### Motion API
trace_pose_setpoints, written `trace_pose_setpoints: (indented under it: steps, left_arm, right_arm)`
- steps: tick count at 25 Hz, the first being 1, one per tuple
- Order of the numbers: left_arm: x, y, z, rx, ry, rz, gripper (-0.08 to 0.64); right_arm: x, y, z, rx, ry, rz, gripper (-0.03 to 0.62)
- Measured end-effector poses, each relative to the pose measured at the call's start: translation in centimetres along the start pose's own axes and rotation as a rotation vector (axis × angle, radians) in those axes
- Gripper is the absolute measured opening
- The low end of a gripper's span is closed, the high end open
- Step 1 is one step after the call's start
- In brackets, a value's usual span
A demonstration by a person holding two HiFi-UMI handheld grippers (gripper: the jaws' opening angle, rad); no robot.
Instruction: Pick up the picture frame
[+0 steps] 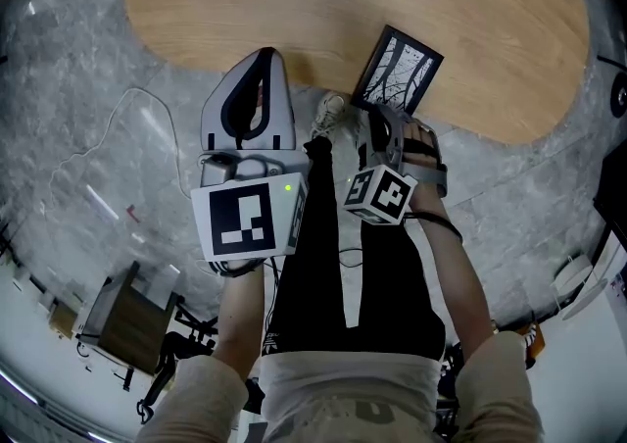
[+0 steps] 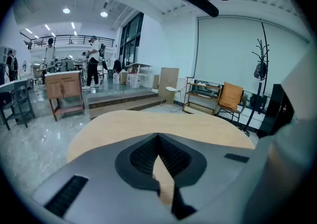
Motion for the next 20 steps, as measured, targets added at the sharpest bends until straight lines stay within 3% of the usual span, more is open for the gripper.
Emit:
trace_pose_setpoints:
  steps: [14, 20]
  left_arm:
    - [-0.5, 0.3, -0.4, -0.014, -0.010, -0.011, 0.009]
    - [-0.7, 0.1, -0.2, 0.002, -0.009, -0.007, 0.009]
  right_arm:
    - [-0.3, 0.4, 0.1, 0.050, -0.002, -0.004, 0.075]
    - [-0.7, -0.7, -2.4, 0.090, 0.054, -0.026, 0.075]
Point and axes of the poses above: the fingertips, and each gripper's own axes: x forward along the fingers, z to its left, y out of its underside, the point moved 1 cm from there along -x, backward along the fingers, and after that the axes turned 9 degrees about y, right-handed, at the moved point
